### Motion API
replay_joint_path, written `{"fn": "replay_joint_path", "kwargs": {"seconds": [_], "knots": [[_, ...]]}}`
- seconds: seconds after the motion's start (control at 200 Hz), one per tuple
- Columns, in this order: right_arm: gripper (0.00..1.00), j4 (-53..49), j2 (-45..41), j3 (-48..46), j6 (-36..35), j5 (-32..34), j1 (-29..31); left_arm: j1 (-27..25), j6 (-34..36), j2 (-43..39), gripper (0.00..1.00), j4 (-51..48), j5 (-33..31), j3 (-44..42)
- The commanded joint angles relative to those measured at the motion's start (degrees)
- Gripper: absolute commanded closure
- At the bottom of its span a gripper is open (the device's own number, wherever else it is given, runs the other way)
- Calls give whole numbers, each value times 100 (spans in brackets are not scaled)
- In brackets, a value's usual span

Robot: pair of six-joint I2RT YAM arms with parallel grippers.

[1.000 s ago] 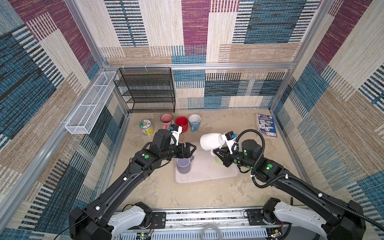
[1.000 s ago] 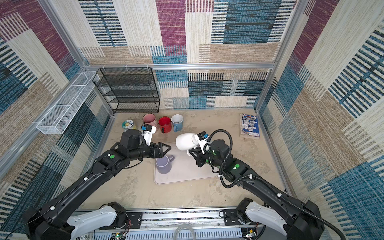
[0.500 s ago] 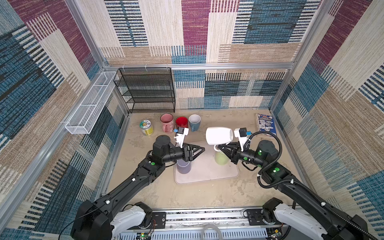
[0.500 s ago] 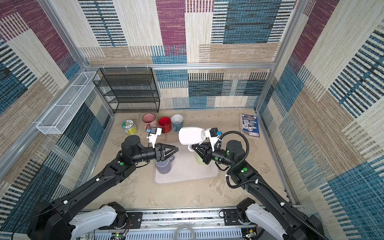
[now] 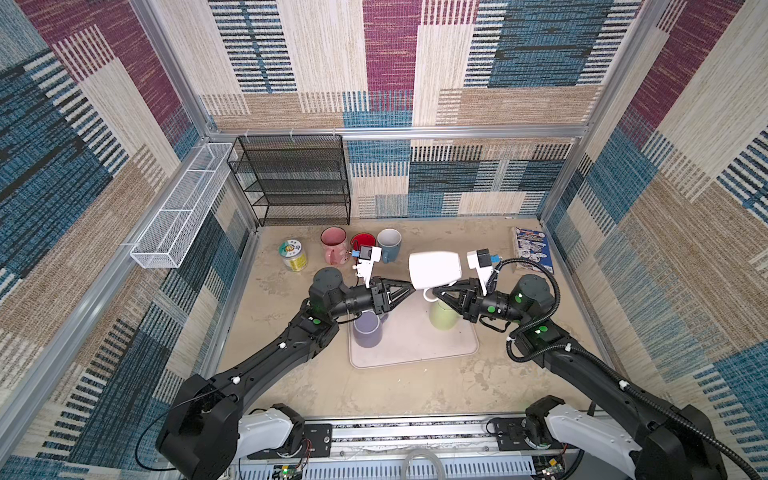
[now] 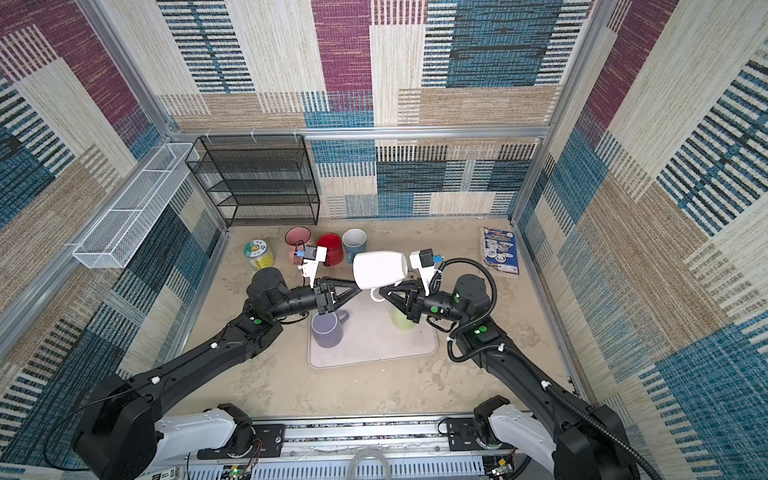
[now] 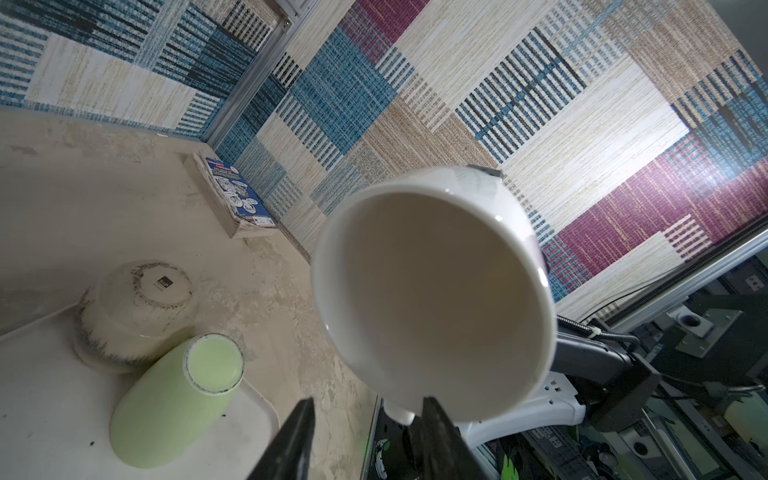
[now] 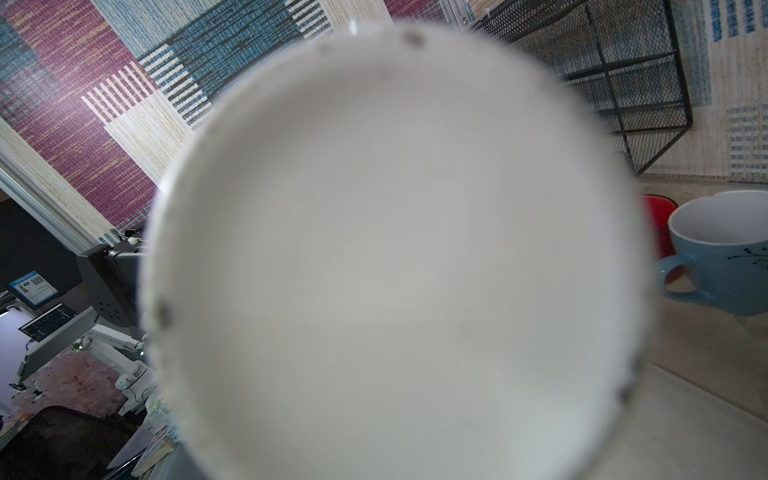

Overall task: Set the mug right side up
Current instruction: 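Insert the left gripper into the white mug opening and grasp its rim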

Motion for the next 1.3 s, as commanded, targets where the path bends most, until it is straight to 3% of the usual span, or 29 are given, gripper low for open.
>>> {"fn": "replay_joint_path", "kwargs": {"seconds": [0.0,0.396,0.651,1.297], "knots": [[100,711,96,94,173,-226,-6,-31,-3,-12,53,420,112,29],[100,1181,549,305,475,-319,-55,-180,298,28,41,279,-58,-41],[100,1482,906,398,682,-726,-58,-208,273,265,54,326,31,263],[100,1659,1126,384,868,-1189,-58,-235,45,788,76,762,204,604]]}}
